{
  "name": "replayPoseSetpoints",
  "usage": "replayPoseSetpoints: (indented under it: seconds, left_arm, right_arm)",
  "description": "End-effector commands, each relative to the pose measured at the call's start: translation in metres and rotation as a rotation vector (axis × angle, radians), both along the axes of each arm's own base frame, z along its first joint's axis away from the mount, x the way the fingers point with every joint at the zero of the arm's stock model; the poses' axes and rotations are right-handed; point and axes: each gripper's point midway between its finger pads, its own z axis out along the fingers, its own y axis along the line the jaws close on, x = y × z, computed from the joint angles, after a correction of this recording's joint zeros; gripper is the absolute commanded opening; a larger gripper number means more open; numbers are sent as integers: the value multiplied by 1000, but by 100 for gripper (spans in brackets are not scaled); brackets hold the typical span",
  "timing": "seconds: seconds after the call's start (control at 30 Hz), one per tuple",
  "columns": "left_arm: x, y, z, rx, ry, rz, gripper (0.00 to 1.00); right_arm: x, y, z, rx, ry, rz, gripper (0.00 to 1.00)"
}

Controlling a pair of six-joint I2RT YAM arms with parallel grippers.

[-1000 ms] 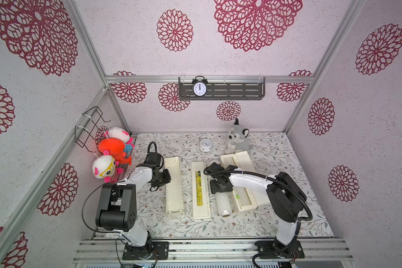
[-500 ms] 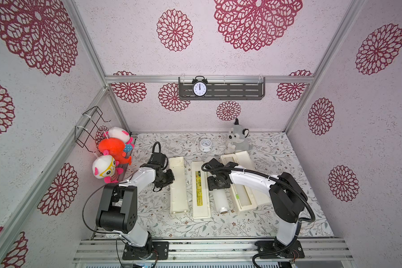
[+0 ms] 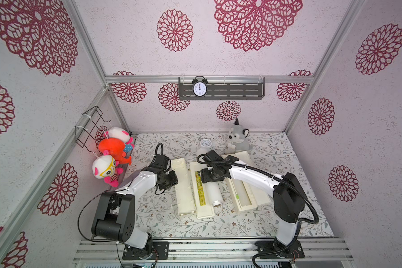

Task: Put plastic wrap rolls into dispensers
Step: Move the plastic wrap cutting box to the center of the board, then place the plastic wrap into the plastic wrap cutting box.

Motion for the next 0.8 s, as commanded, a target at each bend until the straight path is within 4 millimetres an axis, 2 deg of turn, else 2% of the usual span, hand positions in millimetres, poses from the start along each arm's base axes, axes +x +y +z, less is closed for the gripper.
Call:
replayPoseSetpoints:
  seconds: [0.0,0.13,0.33,0.53,0.77]
  left_arm:
    - [10,12,32,-78,-97,33,34]
    - [9,42,48,-60,-129,91,34]
    - [9,74,45,-138,-171,235,35]
    - [4,85,46,-124,-178,263,35]
    - [4,82,36,-148,-167,263,34]
  right_arm:
    - [17,42,71,218,-138,63,41]
    - [17,62,84,293,-132,91,41]
    - [16,94,88,384,-103,113,41]
    - [19,116,94,501,-54,83,41]
    - [17,138,87,539,-13,54,41]
